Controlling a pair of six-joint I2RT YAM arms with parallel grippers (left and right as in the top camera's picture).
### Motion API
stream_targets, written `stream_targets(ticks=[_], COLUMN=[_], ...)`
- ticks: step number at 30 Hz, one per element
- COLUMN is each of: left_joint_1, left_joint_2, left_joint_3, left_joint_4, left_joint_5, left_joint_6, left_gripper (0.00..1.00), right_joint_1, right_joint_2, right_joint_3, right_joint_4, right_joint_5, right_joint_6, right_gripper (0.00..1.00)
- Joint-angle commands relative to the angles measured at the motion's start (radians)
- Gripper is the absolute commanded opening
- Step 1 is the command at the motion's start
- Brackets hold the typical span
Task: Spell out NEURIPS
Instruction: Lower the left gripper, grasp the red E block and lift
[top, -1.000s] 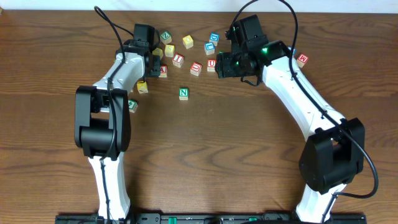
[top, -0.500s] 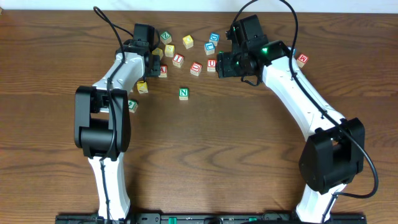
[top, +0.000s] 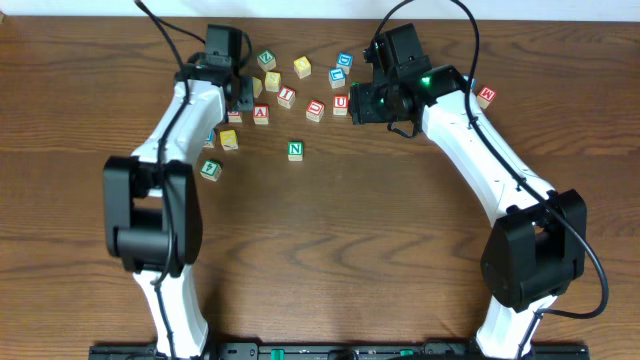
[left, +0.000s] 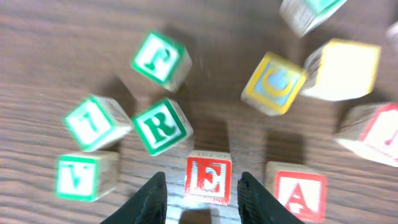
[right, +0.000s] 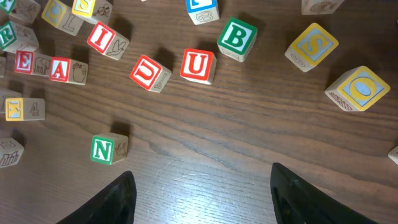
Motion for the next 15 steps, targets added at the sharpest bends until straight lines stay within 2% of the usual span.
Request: stream_targets(ticks=[1,3,8,15], left_joint_1=[0.004,0.005,0.004,0.004], left_joint_2=[-0.056,-0.048,-0.002,0.071], left_joint_3=[0.018,0.016,0.013,0.013], left_joint_4=[-0.006,-0.006,-0.006,0.003], left_joint_5=[-0.006,-0.006,-0.006,-0.006], left_joint_6=[-0.012,-0.012,-0.013,-0.058], left_gripper=[0.37,0.38,0.54,0.57], right_joint_1=[0.006,0.006,0.006,0.006], right_joint_2=[-0.024,-0.024,-0.024,-0.024], right_joint_3=[0.014,0.014,0.014,0.014], right_joint_4=[0.001,-0.002,-0.007,-0.015], right_joint_5=[0.008,0.008,0.008,0.008], right_joint_6=[0.002,0.002,0.002,0.002], right_gripper=[0.64,0.65,0.66,0.66])
